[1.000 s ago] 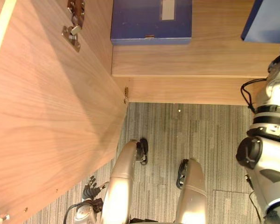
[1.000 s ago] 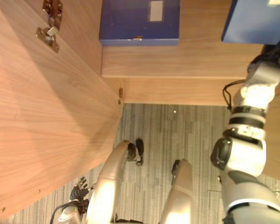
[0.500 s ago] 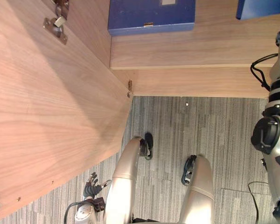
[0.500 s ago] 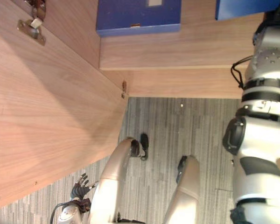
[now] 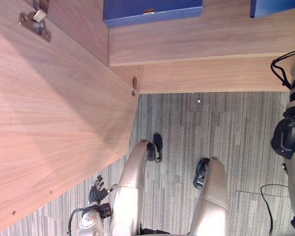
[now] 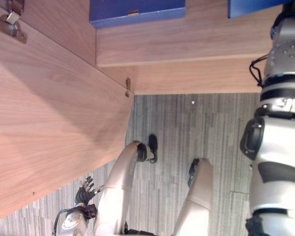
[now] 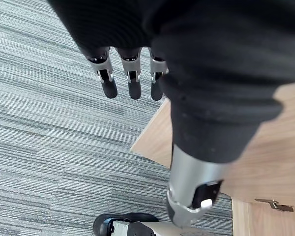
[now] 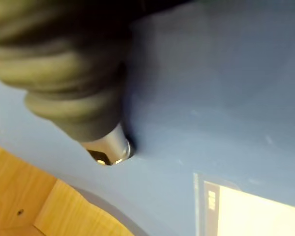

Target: Walk over to the cabinet, pick up the folder, carry it to the office cabinet, place the folder inside the office cabinet, then close the office cabinet door

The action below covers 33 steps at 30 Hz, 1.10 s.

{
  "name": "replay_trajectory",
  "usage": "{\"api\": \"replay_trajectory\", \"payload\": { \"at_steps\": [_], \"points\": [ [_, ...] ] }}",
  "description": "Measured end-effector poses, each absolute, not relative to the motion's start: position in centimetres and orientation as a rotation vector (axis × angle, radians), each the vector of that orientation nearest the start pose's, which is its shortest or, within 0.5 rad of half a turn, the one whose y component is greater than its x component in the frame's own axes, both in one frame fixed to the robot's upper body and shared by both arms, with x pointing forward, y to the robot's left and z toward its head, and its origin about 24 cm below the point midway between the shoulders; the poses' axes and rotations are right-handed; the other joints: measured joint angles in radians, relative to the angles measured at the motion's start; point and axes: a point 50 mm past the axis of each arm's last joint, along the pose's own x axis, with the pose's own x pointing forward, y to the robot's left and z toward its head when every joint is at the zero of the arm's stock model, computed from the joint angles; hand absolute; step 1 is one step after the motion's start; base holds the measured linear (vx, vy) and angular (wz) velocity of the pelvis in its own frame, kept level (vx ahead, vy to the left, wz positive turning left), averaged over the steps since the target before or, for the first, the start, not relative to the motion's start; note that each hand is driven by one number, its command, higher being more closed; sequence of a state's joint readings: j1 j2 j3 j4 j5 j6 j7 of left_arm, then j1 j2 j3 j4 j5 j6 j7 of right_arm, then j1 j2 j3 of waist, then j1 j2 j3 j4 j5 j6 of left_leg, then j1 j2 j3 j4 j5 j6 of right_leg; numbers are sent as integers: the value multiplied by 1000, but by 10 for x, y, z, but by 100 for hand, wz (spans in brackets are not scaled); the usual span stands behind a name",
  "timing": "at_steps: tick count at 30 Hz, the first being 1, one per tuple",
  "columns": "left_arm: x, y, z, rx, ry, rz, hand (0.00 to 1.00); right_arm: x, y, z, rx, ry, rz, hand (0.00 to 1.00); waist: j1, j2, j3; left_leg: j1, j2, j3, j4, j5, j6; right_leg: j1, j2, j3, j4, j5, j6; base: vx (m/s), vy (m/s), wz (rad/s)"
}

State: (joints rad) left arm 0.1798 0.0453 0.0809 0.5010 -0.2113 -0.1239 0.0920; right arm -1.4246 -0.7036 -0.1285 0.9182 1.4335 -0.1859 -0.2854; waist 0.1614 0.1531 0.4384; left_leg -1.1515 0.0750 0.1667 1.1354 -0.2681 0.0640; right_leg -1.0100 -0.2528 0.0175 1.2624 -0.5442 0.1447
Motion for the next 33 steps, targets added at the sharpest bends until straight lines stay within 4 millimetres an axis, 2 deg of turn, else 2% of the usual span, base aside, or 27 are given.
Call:
{"api": "replay_trajectory", "payload": {
  "at_steps": [1, 2, 13, 22, 25, 28, 32, 33],
  "points": [
    [164, 196, -91, -144, 540, 308, 0, 361, -304, 383, 1202, -726, -229, 100, 0, 0, 0, 0, 0, 0, 0, 0, 0, 0, 0, 0, 0, 0, 0, 0, 0, 0],
    [164, 196, -91, -144, 540, 309, 0, 360, -305, 383, 1208, -736, -235, 0, -1, 0, 2, 0, 0, 0, 0, 0, 0, 1, 0, -1, 0, 0, 0, 0, 0, 0],
    [165, 197, -91, -145, 536, 333, 0, 355, -311, 385, 1254, -787, -249, 0, -4, -2, 14, 5, -3, -15, -14, 11, -13, 11, 1, -17, -7, 0, 0, -1, -3, 1],
    [165, 197, -90, -148, 532, 325, 0, 354, -310, 386, 1228, -812, -230, 0, -8, -4, 15, 20, -1, -14, -25, 14, -15, 24, 4, -17, -19, 1, -1, 0, 0, 0],
    [165, 197, -90, -154, 525, 322, 0, 357, -308, 382, 1160, -796, -227, 0, -8, -5, 16, 31, 2, -12, -29, 14, -15, 32, 7, -17, -24, 2, -2, -6, 0, -3],
    [165, 198, -90, -172, 520, 327, 0, 365, -305, 367, 1041, -733, -240, 0, -9, -6, 16, 56, 8, -10, -41, 13, -16, 56, 9, -20, -38, 4, -5, -14, -1, -6],
    [166, 199, -89, -172, 513, 312, 0, 375, -300, 352, 781, -620, -264, 0, -16, -8, 17, 69, 15, -9, -65, 21, -19, 67, 18, -25, -68, 21, -8, -17, 6, -7],
    [166, 199, -89, -174, 512, 305, 0, 382, -301, 335, 652, -526, -285, 0, -18, -8, 17, 91, 16, -9, -82, 24, -20, 92, 19, -31, -90, 27, -9, 13, 7, -4]
  ]
}}
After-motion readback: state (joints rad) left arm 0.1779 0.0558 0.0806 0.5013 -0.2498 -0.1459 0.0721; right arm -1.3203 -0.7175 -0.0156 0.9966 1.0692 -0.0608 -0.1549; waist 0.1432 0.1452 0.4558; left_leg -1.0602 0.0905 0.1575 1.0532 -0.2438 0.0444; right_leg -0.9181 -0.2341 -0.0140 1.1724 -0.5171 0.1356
